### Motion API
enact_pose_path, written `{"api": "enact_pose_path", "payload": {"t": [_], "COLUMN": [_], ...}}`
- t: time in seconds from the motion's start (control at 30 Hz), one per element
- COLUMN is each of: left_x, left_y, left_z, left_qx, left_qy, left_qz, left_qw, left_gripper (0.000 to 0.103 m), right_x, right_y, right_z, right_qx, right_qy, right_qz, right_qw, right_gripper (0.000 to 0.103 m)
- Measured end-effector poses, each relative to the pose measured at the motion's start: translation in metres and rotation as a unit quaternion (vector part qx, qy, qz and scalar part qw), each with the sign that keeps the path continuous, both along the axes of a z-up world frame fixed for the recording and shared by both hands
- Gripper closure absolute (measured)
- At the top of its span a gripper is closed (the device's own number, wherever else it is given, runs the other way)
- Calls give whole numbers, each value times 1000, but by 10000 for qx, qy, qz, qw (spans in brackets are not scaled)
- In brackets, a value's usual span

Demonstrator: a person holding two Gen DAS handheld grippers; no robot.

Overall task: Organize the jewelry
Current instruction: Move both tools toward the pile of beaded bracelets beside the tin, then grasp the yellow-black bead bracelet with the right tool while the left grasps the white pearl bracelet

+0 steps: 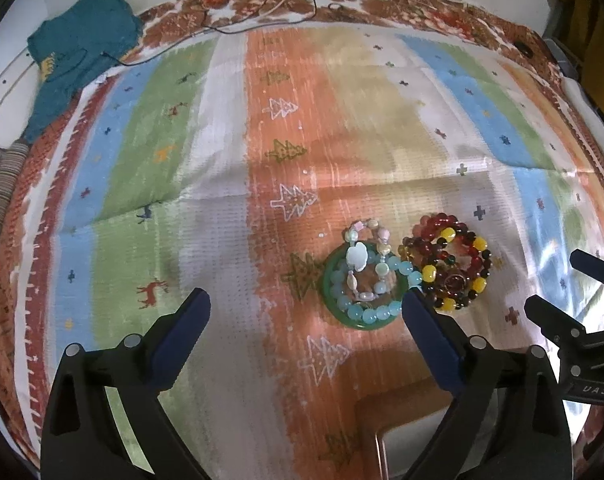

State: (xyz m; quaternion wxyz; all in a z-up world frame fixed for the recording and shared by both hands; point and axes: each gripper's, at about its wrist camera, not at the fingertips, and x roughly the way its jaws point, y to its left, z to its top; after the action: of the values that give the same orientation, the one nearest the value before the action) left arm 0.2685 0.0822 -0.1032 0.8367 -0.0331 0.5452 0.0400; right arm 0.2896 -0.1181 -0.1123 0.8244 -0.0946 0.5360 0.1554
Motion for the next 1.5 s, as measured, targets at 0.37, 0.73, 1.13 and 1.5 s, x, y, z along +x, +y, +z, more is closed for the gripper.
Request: {"api": "enact_pose_path", "payload": {"t": [0.37, 0.73, 1.13, 1.5], "left_x": [27, 52, 62, 61], "left_y": [-2, -7, -15, -18], "left_z": [-22, -35, -58, -58], "left_qx": [-52, 32, -37, -241], "left_qy": [192, 291, 501, 464], "left_qz": [-110, -202, -393, -357], "left_qw": [9997, 9994, 9980, 9980], "left_gripper": [18, 29, 53, 90], "right_x": [21, 34, 43, 39], "right_y": [9, 20, 30, 37], "right_z": [-16, -29, -44, -47], "right_qx": [-158, -244, -306, -253], "right_qy": [144, 276, 407, 436], "right_qz": [-18, 65, 208, 437], "right_qw": [9998, 9993, 9985, 9978], "right_gripper": [5, 25, 63, 91]}}
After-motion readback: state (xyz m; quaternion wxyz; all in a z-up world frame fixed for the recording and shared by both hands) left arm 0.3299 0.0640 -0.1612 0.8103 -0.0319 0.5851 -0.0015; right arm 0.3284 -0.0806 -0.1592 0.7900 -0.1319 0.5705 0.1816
